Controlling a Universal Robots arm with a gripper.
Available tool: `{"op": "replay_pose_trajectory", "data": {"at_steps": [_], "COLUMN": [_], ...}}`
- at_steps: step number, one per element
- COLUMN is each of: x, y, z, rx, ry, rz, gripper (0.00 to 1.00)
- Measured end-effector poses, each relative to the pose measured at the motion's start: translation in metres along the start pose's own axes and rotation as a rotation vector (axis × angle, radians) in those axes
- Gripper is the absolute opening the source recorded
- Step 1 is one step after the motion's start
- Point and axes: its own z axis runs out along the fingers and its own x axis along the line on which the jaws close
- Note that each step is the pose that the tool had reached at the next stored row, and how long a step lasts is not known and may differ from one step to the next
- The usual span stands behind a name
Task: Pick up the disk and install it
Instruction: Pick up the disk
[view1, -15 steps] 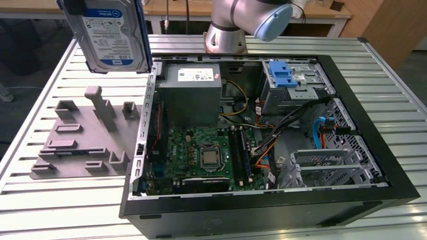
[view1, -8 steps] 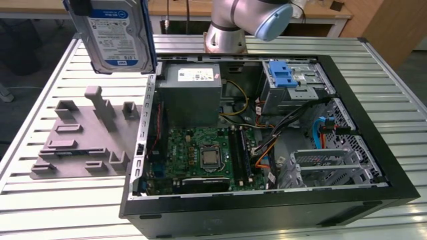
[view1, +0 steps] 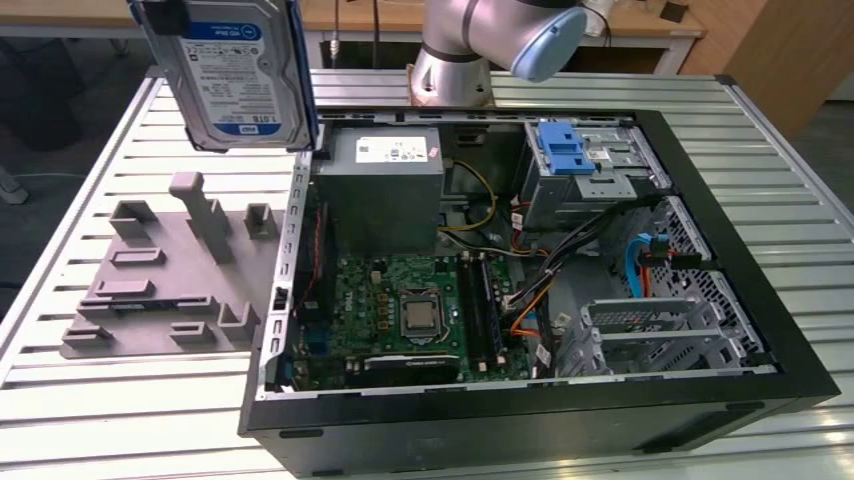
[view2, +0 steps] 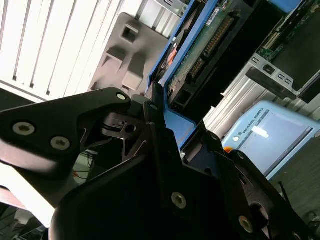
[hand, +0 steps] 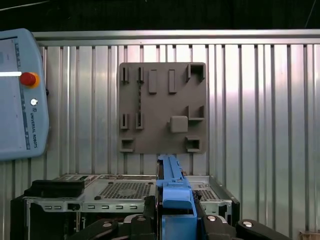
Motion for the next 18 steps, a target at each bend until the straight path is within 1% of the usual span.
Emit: {"op": "replay_pose_trajectory", "data": {"at_steps": [5, 9, 13, 18], "x": [0.0075, 0.0118, 0.0133, 0.0150], "y": [-0.0015, -0.0032, -0.0076, -0.0151], "z": [0.0001, 0.0001, 0.0001, 0.0002], "rx": [0.0000, 0.0000, -0.0001, 0.0001], "ry": [0.0000, 0.0000, 0.0001, 0.0000], "rz": [0.000, 0.000, 0.000, 0.000], "gripper": [0.36, 0.36, 0.36, 0.36]}}
